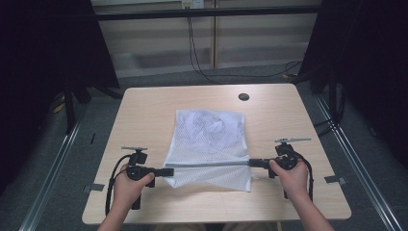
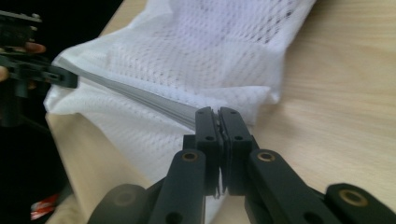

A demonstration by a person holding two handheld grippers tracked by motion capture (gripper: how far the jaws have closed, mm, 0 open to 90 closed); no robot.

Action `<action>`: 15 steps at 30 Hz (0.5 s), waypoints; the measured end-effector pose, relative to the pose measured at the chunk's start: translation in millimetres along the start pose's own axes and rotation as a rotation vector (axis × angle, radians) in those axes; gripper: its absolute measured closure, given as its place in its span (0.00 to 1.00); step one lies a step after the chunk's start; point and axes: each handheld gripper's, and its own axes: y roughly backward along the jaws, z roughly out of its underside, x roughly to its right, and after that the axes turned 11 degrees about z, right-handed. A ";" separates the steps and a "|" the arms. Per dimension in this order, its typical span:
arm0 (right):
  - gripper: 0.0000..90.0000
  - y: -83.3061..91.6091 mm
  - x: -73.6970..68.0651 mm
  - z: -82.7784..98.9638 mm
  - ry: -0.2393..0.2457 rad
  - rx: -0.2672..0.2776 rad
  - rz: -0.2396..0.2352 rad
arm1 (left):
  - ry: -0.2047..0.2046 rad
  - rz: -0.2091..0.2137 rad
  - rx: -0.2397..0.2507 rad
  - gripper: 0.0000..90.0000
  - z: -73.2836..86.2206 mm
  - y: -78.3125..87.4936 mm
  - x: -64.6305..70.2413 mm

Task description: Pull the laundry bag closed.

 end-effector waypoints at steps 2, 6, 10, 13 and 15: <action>0.98 0.2 -0.4 0.5 0.003 0.006 0.003 | -0.007 -0.001 -0.010 0.99 0.0 0.2 -0.2; 0.98 0.4 -0.5 1.1 -0.002 0.002 0.007 | -0.013 -0.001 -0.010 0.99 0.0 0.2 -0.3; 0.97 1.0 -1.4 2.0 0.008 0.015 0.002 | -0.029 0.013 -0.012 0.98 1.1 -0.2 -0.4; 0.97 0.7 -1.5 3.5 0.005 0.017 0.001 | -0.031 0.036 0.003 0.98 0.9 -0.5 1.3; 0.97 0.5 -2.0 4.2 0.011 0.022 0.006 | -0.049 0.037 0.002 0.96 0.8 -0.4 1.9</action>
